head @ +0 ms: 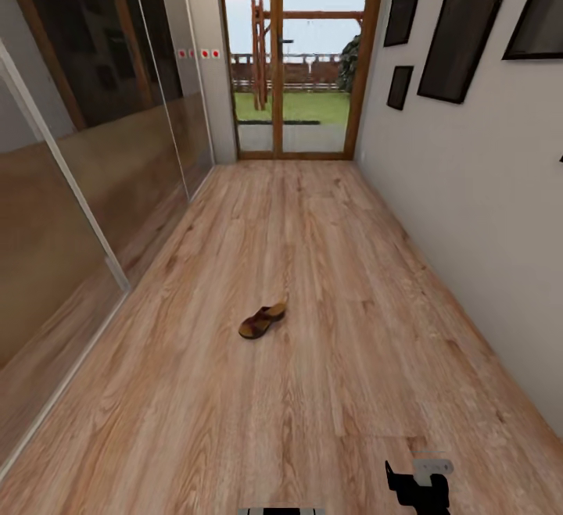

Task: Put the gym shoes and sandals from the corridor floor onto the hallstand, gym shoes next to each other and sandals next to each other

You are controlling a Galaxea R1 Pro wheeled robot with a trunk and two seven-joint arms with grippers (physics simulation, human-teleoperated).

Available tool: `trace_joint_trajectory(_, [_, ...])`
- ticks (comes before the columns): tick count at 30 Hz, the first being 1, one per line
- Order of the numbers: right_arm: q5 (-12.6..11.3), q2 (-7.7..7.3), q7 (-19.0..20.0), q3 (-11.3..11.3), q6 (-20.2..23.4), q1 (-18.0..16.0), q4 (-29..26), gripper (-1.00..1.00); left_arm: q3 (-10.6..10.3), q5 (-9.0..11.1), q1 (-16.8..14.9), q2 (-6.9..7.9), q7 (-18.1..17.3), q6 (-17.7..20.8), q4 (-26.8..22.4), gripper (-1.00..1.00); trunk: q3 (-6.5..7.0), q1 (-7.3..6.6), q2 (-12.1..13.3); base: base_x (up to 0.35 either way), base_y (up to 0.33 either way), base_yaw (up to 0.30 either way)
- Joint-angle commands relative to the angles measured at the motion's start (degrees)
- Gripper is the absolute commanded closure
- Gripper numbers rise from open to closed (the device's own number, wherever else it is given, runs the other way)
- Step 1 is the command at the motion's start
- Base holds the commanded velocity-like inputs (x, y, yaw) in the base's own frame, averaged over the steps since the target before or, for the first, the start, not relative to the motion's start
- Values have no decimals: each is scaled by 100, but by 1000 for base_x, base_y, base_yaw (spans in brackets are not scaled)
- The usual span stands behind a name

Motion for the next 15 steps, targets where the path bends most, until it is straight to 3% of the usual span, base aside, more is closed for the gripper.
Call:
trace_joint_trajectory(1, [37, 0, -12, -32, -15, -1, 3, -100, 48, -12, -5, -4, -56, -8, 4, -100, -4, 2, -1, 277, -169, 264])
trace_joint_trajectory(8, [37, 5, -11, -32, -15, -1, 3, -100, 43, -12, -5, -4, -56, -8, 4, -100, -4, 2, -1, 246, -185, 273])
trace_joint_trajectory(15, [37, 3, -11, -32, -15, -1, 3, -100, 42, -12, -4, -4, -56, -8, 4, -100, -4, 2, -1, 116, -238, 277])
